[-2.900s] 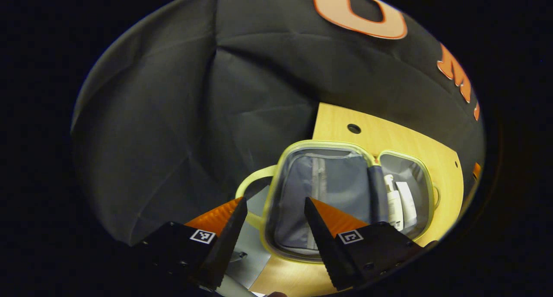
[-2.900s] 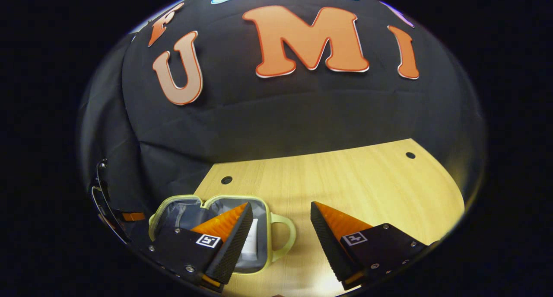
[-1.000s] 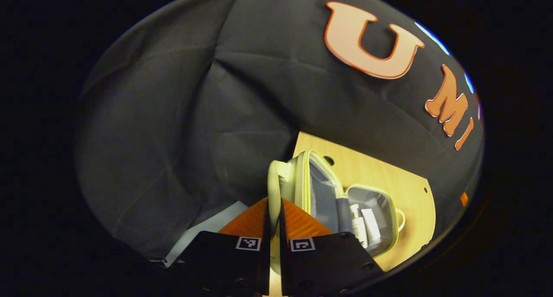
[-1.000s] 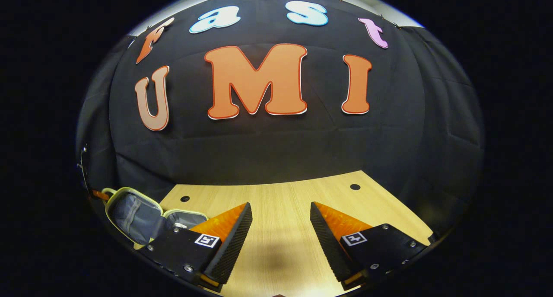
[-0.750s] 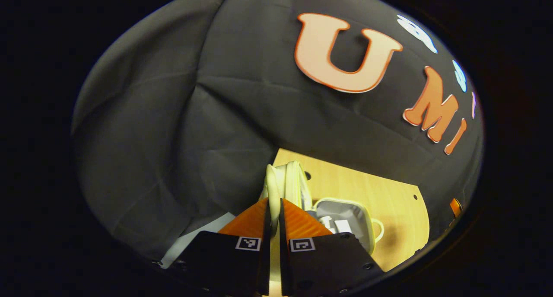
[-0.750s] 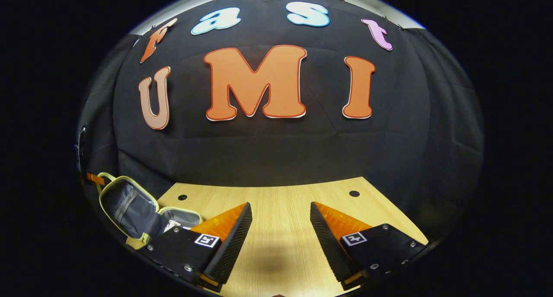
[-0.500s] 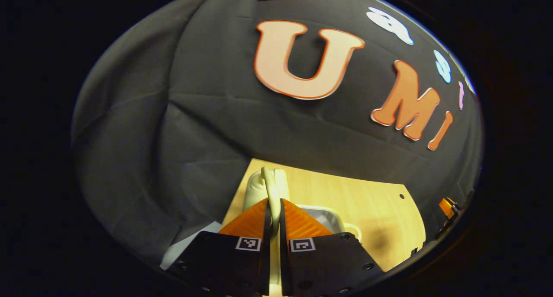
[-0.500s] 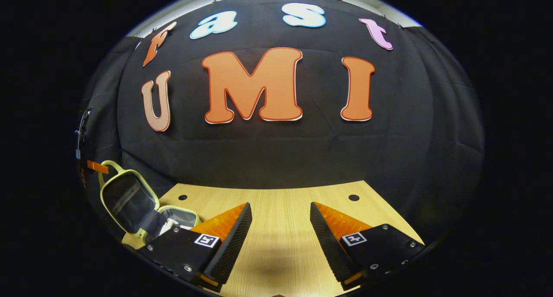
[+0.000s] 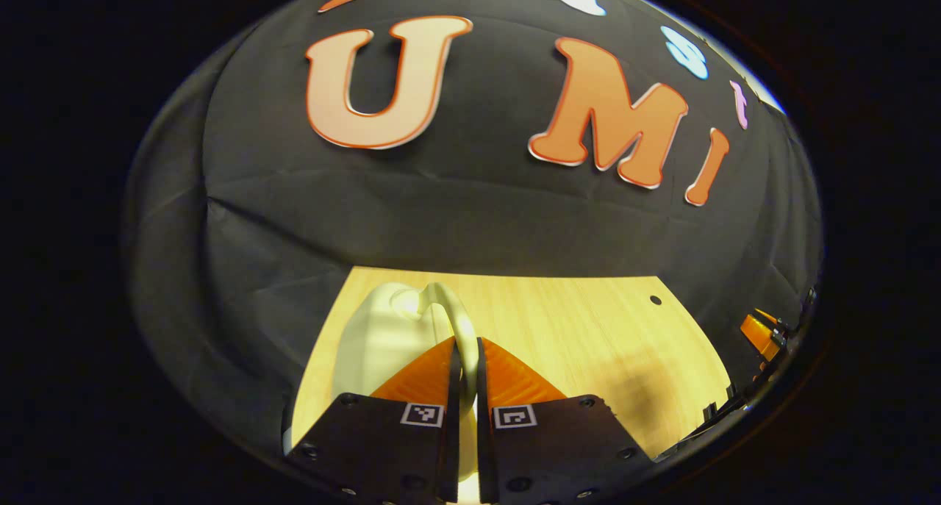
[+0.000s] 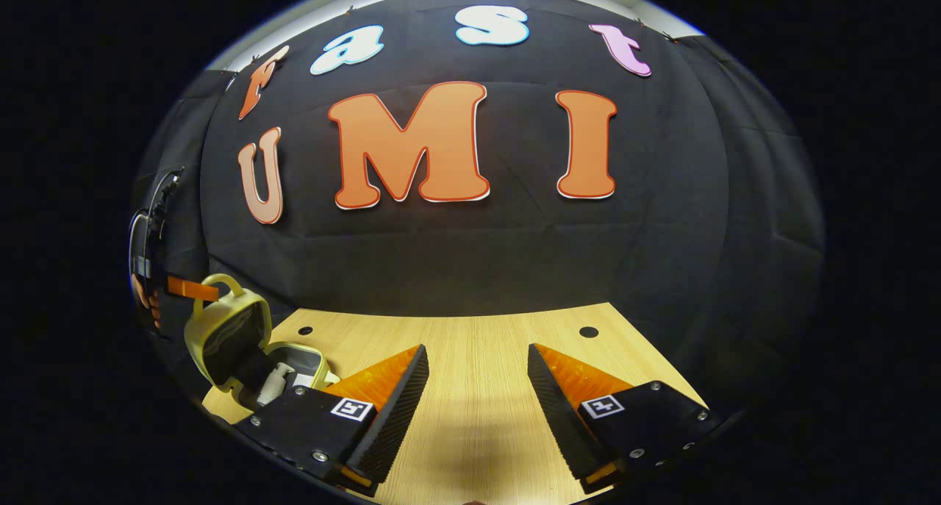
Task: First open the suitcase, pack the skin care products into it, and then close the suitcase.
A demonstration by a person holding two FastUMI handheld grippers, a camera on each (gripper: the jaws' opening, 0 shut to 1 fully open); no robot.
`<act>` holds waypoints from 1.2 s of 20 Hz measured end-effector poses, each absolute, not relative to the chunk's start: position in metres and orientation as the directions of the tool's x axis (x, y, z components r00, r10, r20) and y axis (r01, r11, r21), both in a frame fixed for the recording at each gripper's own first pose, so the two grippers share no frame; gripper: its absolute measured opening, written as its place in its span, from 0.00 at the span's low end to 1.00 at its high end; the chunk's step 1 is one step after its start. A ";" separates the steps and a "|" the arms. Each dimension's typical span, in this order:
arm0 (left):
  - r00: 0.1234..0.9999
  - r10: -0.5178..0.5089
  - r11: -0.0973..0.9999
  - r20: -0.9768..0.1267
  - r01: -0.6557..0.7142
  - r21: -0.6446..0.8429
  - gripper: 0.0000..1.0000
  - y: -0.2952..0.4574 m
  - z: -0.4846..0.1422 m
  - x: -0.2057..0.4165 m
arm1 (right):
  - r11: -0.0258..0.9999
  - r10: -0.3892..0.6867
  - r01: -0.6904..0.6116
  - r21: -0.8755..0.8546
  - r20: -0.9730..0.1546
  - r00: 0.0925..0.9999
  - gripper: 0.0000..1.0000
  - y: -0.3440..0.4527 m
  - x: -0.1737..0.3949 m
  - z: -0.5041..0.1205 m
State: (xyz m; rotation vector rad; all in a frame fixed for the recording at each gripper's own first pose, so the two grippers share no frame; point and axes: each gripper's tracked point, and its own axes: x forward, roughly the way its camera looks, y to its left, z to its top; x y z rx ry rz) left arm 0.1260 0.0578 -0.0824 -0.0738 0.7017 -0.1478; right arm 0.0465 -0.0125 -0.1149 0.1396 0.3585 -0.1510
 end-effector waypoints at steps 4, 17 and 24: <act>0.731 -0.138 0.990 -0.668 0.118 -0.076 0.11 0.023 -0.110 0.121 | 0.980 -0.126 0.172 0.100 -0.358 0.925 0.88 -0.029 0.037 -0.118; 0.855 -0.182 0.981 -0.486 0.192 -0.029 0.83 -0.138 -0.072 0.097 | 0.988 -0.075 0.110 0.112 -0.279 0.957 0.88 -0.063 0.033 -0.094; 0.942 -0.200 0.979 -0.270 0.200 -0.029 0.93 -0.214 -0.015 0.069 | 0.997 -0.058 0.066 0.044 -0.164 0.985 0.88 -0.063 0.027 -0.063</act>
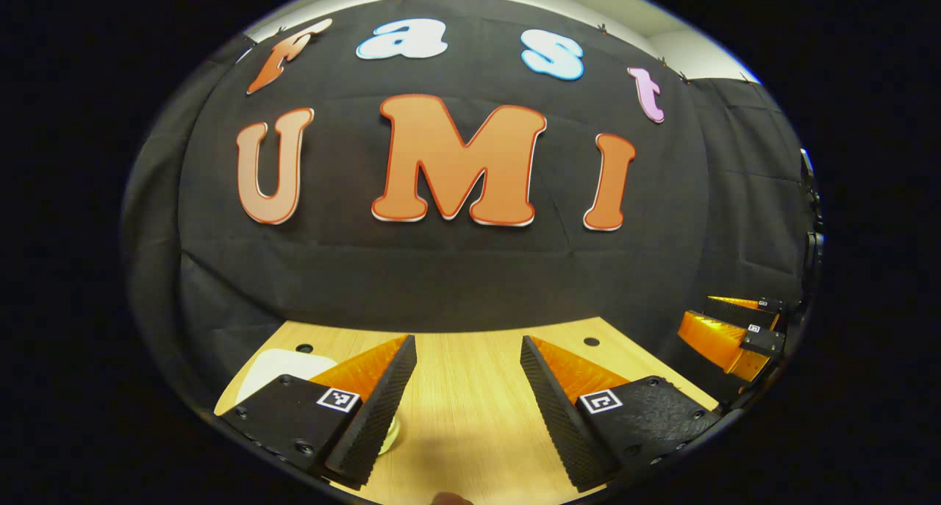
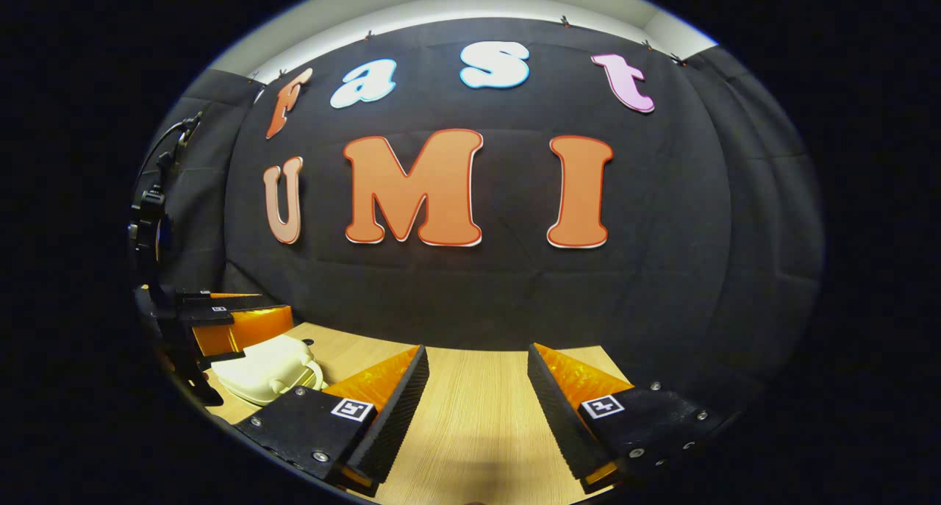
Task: First open the suitcase, pack the skin care products into it, and then close the suitcase.
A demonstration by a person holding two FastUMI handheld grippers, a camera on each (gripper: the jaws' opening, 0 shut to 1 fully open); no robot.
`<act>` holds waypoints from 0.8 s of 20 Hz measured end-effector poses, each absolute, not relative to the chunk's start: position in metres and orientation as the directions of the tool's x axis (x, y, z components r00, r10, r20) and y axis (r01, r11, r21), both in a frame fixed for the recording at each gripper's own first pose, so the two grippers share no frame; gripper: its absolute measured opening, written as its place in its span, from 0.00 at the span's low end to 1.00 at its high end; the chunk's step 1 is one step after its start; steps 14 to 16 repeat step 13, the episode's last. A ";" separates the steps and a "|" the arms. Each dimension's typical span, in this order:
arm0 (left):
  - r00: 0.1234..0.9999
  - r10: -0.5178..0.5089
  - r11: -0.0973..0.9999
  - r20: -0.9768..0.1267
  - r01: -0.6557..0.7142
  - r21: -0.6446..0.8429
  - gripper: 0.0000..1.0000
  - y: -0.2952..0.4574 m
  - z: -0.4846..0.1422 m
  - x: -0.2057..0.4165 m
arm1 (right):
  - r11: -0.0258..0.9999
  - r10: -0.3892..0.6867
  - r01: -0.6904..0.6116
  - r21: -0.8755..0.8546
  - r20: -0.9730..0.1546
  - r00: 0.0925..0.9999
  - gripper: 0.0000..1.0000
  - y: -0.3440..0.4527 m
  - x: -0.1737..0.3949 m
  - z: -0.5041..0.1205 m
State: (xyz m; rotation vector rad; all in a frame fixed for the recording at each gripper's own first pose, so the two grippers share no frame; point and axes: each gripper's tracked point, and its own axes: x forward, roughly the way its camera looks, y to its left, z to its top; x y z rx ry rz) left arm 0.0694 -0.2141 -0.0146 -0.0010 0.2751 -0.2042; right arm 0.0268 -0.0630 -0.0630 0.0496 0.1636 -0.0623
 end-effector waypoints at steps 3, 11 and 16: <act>0.958 -0.188 0.982 -0.215 0.188 -0.021 0.93 -0.228 -0.004 0.056 | 0.998 -0.050 0.054 0.026 -0.129 0.990 0.88 -0.062 0.023 -0.055; 0.975 -0.170 0.985 -0.143 0.171 -0.008 0.94 -0.244 -0.010 0.037 | 0.998 -0.064 0.065 0.009 -0.077 0.995 0.88 -0.061 0.012 -0.051; 0.977 -0.168 0.986 -0.131 0.167 -0.016 0.92 -0.243 -0.014 0.032 | 0.998 -0.067 0.067 -0.003 -0.078 0.995 0.88 -0.061 0.008 -0.054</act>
